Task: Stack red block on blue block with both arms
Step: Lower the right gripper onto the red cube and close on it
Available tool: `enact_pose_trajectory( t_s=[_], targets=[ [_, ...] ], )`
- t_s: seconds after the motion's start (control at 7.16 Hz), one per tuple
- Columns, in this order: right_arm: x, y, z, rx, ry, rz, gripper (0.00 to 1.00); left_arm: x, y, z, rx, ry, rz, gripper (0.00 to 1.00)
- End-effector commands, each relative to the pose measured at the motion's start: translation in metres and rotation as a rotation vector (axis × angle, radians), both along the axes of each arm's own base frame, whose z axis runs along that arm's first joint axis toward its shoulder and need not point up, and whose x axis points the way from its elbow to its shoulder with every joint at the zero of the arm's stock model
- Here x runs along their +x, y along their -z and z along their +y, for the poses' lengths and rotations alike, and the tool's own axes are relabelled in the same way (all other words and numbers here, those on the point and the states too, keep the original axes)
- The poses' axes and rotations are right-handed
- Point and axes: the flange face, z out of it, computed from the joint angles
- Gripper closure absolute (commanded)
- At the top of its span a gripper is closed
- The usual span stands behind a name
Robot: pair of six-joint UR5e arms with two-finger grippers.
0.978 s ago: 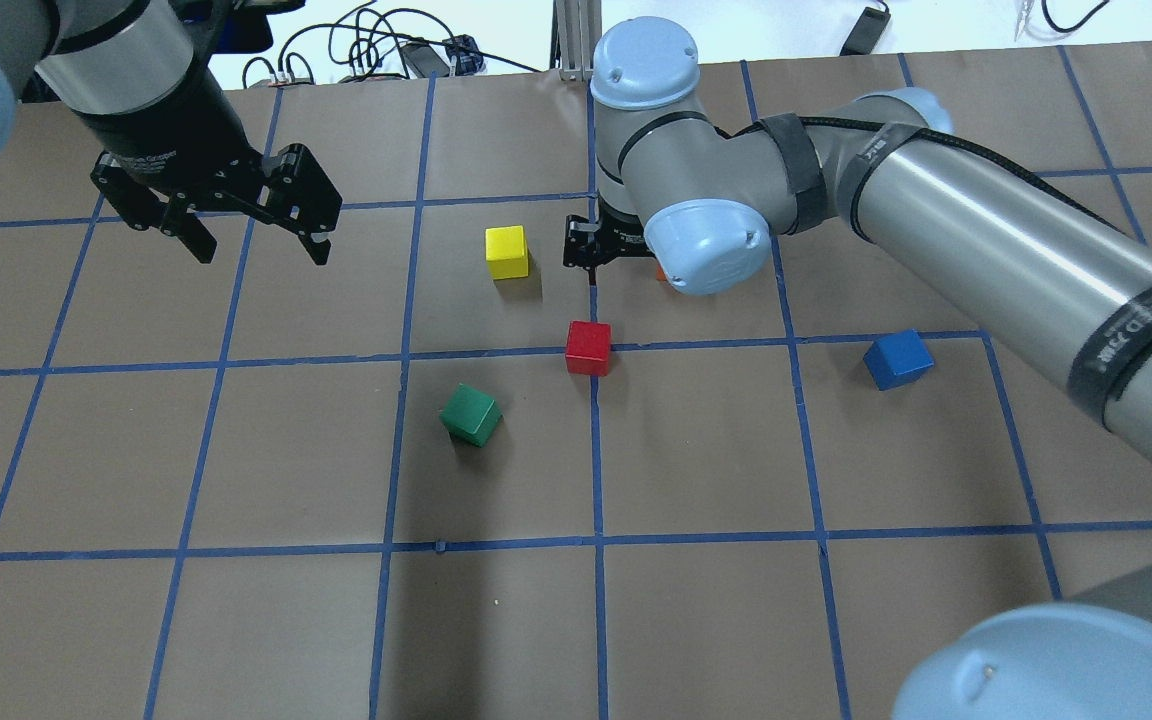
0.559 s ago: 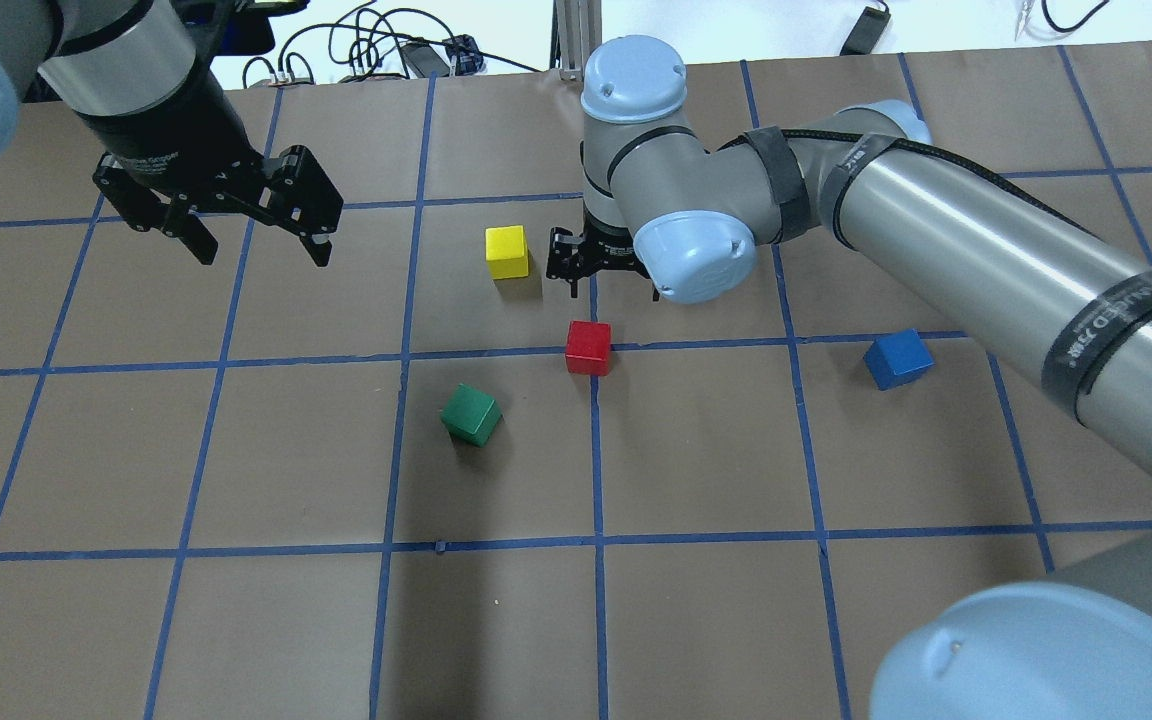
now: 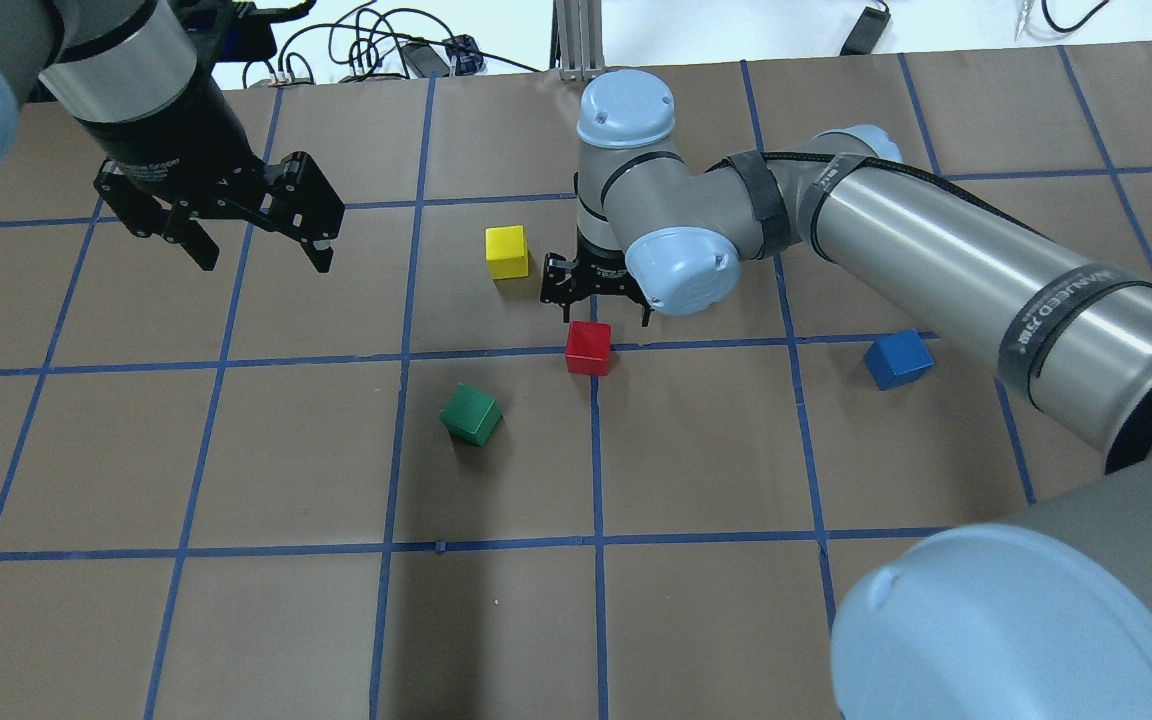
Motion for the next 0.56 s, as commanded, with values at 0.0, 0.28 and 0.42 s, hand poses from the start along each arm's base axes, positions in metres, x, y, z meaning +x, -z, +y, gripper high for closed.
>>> enact_pose_trajectory(
  t_s=[0.0, 0.28, 0.42],
  targets=[
    [0.0085, 0.0132, 0.0037, 0.022, -0.011, -0.008, 0.0, -0.0012, -0.0001, 0.0009, -0.002, 0.003, 0.0, 0.0],
    [0.0086, 0.0194, 0.0035, 0.034, 0.001, -0.003, 0.0, -0.0013, 0.0012, -0.0003, -0.001, -0.002, 0.0, 0.0],
    [0.0089, 0.0202, 0.0033, 0.039, 0.04, 0.0, 0.0, -0.0021, 0.0003, -0.0004, -0.004, -0.001, 0.001, 0.0]
  ],
)
